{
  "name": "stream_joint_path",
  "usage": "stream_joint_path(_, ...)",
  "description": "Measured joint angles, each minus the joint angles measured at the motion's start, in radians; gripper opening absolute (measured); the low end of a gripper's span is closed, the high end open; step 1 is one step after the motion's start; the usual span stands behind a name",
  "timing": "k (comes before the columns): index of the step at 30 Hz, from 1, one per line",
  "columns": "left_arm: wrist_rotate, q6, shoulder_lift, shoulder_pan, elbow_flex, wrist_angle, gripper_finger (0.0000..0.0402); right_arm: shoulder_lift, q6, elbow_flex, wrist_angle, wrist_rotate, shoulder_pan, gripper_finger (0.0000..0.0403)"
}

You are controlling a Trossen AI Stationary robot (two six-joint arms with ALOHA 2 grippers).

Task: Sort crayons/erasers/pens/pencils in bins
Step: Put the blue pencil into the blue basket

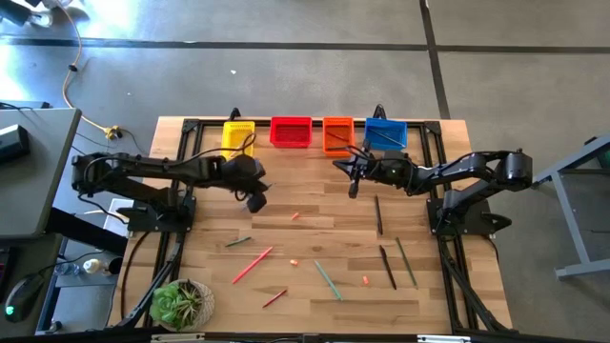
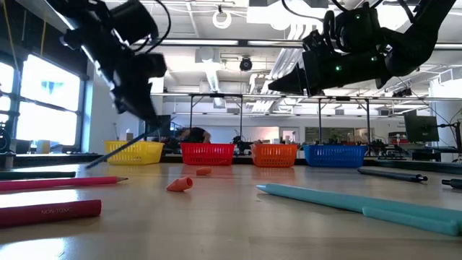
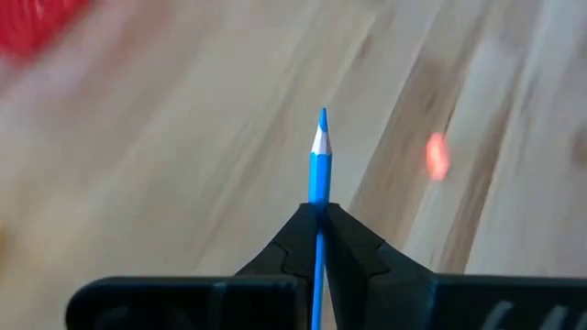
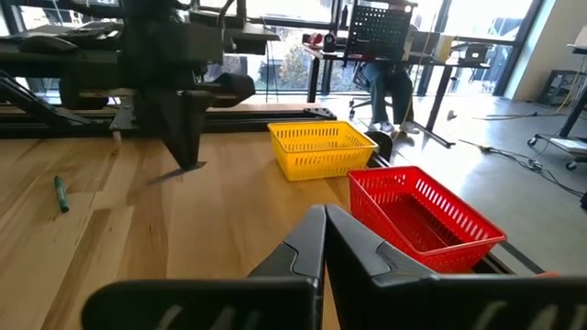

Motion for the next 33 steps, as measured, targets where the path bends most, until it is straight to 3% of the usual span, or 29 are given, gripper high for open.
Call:
stream_joint_path(7,0.004,0.017,0.005,-0.008,0.001,0.272,0.0004,0.0,0.027,0.0,0.008,-0.003,0.0,0.0002)
stream_joint_path(17,-0.007,0.125,0.008,-0.01,0.001,0.433,0.0004,0.0,0.109,0.0,0.051,-0.094,0.006,0.0012)
stream_joint_path(26,0.001,0.19,0.008,-0.029,0.001,0.548,0.0004,0.002,0.297,0.005,0.092,-0.03,0.126,0.0114)
stream_joint_path(33,0.004,0.209,0.008,-0.049,0.002,0.553,0.0004,0.103,0.309,0.125,0.064,-0.008,0.185,0.0176)
